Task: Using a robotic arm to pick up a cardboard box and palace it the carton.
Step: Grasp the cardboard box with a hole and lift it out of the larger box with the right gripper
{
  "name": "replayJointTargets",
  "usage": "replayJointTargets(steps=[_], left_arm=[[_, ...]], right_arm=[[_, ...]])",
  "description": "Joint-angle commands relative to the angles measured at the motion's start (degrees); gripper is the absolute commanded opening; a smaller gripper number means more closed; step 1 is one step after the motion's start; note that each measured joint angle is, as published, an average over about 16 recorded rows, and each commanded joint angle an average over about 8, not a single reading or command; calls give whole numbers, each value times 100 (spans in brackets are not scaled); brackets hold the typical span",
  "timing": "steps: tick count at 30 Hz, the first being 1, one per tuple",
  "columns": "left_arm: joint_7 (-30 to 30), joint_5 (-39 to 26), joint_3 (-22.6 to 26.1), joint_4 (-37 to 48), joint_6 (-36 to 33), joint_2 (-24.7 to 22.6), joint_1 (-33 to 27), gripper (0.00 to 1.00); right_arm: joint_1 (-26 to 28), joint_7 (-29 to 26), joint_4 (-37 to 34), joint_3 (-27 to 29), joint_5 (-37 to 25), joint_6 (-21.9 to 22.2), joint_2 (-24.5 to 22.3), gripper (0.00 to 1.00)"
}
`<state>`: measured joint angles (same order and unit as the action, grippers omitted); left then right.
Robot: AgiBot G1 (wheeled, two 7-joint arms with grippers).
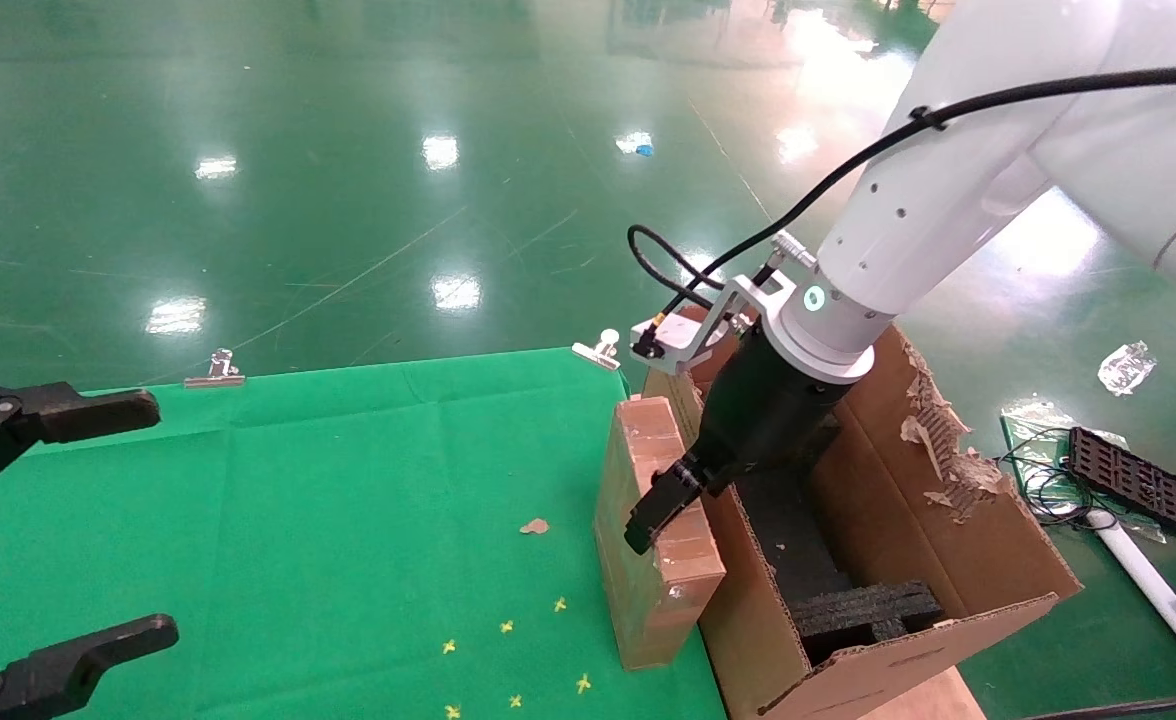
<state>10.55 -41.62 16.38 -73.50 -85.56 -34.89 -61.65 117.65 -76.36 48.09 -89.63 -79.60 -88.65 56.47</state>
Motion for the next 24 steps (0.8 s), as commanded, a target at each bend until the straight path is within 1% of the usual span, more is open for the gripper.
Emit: replayJointTargets(steps=[1,2,3,4,5,6,8,10,24], left_arm=[[0,1,1,0,0,0,0,64],[-1,1,1,0,1,0,0,52],[-1,1,2,0,1,1,0,39],[-1,1,2,0,1,1,0,27],[-1,2,2,0,1,1,-1,17],[-1,2,3,0,1,1,-1,10],[-2,2,4,0,2,1,-1,1],[-2,3,4,0,2,2,-1,0],[-5,7,10,0,4,4,-2,0]], right_arm=[[-35,17,-34,-36,-23,18,51,8],[-42,14,-28,-48,-32,21,59,2],[-46,10,-20,-60,-41,23,65,0],[-48,4,-11,-71,-49,25,69,0],[-50,-3,0,-80,-53,26,70,0],[-53,-10,11,-88,-56,27,70,0],[-60,-21,33,-103,-56,29,67,0],[-69,-28,52,-117,-55,29,65,0],[-124,-10,71,-207,-41,33,81,0]])
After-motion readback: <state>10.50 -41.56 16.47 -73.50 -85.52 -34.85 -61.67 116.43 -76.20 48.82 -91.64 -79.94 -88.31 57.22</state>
